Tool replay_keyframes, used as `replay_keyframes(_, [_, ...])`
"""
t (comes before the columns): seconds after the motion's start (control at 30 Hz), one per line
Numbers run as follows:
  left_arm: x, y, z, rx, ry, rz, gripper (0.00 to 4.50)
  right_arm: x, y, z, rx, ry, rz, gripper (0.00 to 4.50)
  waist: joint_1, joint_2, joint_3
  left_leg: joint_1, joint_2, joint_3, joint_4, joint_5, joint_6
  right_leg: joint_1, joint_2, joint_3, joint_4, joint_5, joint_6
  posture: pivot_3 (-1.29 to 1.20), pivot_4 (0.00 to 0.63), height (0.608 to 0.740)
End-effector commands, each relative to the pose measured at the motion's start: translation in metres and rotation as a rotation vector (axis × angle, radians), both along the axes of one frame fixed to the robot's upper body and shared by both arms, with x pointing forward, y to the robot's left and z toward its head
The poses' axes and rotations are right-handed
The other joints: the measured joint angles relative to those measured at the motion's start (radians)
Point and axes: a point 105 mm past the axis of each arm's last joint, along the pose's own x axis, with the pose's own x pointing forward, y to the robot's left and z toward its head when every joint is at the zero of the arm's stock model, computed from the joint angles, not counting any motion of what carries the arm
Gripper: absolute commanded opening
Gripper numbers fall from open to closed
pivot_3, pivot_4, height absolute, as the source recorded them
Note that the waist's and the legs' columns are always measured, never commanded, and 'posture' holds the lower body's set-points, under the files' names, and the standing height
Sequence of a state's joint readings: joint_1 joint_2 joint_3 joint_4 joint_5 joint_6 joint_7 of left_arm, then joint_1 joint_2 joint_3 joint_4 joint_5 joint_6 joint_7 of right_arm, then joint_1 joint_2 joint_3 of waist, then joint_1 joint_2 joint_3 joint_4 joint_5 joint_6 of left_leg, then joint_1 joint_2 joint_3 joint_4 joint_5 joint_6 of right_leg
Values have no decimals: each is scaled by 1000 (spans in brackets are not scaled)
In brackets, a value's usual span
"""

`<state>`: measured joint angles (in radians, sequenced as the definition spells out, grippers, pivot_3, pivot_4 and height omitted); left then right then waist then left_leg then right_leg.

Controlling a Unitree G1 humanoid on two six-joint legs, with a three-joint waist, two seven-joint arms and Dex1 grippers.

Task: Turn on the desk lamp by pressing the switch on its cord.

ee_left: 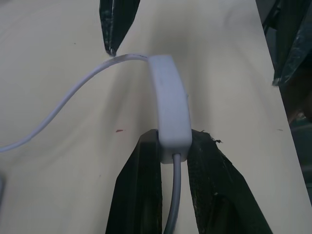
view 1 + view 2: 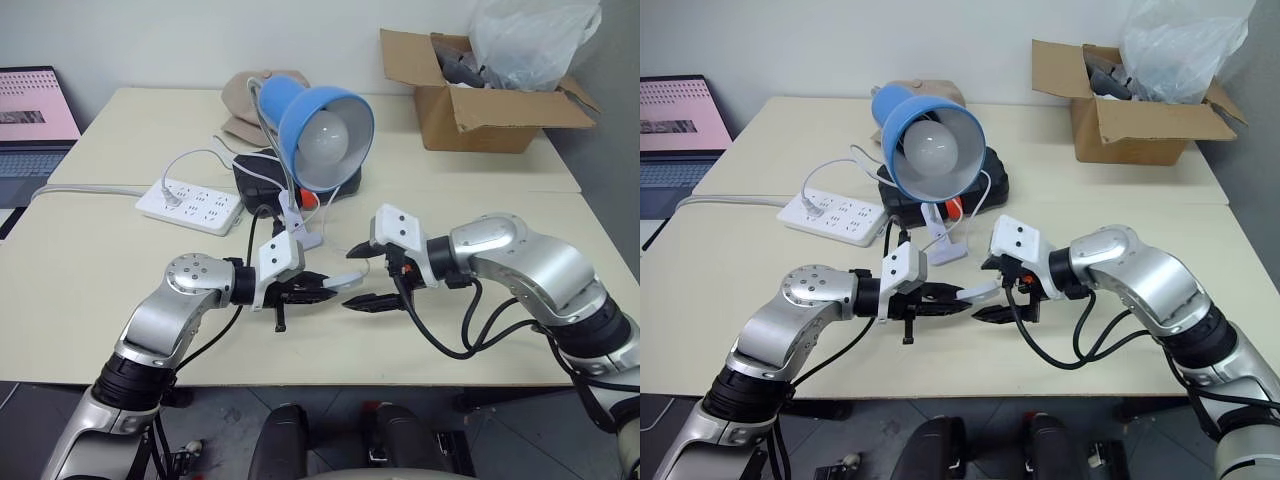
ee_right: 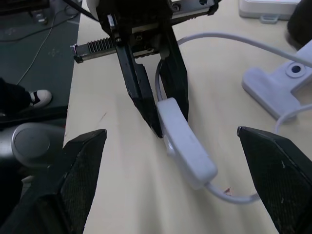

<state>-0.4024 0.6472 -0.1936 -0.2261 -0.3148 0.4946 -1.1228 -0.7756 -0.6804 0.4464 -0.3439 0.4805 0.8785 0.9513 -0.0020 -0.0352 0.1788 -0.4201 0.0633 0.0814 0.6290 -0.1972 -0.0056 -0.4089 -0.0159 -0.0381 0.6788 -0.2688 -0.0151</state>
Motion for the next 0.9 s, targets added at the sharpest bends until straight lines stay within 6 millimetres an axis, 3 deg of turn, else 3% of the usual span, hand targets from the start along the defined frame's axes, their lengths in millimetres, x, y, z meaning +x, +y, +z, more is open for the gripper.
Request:
replay_keyframes(0.03, [-2,-8,7,-14,-35,-38,403,1,5,7,-18,-44,55,4500,0,0,0,0,0,0,0,0,0,0,0,0,0,0,0,0,150,740])
replay_keyframes(0.9, [-1,-11,4,-20,-55,-22,403,12,-5,-5,-76,-50,55,4500,0,0,0,0,0,0,0,0,0,0,0,0,0,0,0,0,150,740])
